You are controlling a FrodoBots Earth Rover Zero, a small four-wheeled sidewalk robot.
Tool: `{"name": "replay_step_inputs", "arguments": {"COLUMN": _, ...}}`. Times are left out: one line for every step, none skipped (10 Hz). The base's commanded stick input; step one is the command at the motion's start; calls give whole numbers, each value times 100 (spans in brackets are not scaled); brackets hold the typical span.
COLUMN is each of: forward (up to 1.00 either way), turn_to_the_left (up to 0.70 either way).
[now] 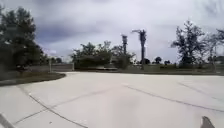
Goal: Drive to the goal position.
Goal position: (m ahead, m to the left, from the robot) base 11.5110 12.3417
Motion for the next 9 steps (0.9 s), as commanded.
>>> {"name": "replay_step_inputs", "arguments": {"forward": 85, "turn_to_the_left": 0}}
{"name": "replay_step_inputs", "arguments": {"forward": 85, "turn_to_the_left": 0}}
{"name": "replay_step_inputs", "arguments": {"forward": 85, "turn_to_the_left": 0}}
{"name": "replay_step_inputs", "arguments": {"forward": 85, "turn_to_the_left": 0}}
{"name": "replay_step_inputs", "arguments": {"forward": 85, "turn_to_the_left": 0}}
{"name": "replay_step_inputs", "arguments": {"forward": 85, "turn_to_the_left": 0}}
{"name": "replay_step_inputs", "arguments": {"forward": 85, "turn_to_the_left": 0}}
{"name": "replay_step_inputs", "arguments": {"forward": 85, "turn_to_the_left": 0}}
{"name": "replay_step_inputs", "arguments": {"forward": 85, "turn_to_the_left": 0}}
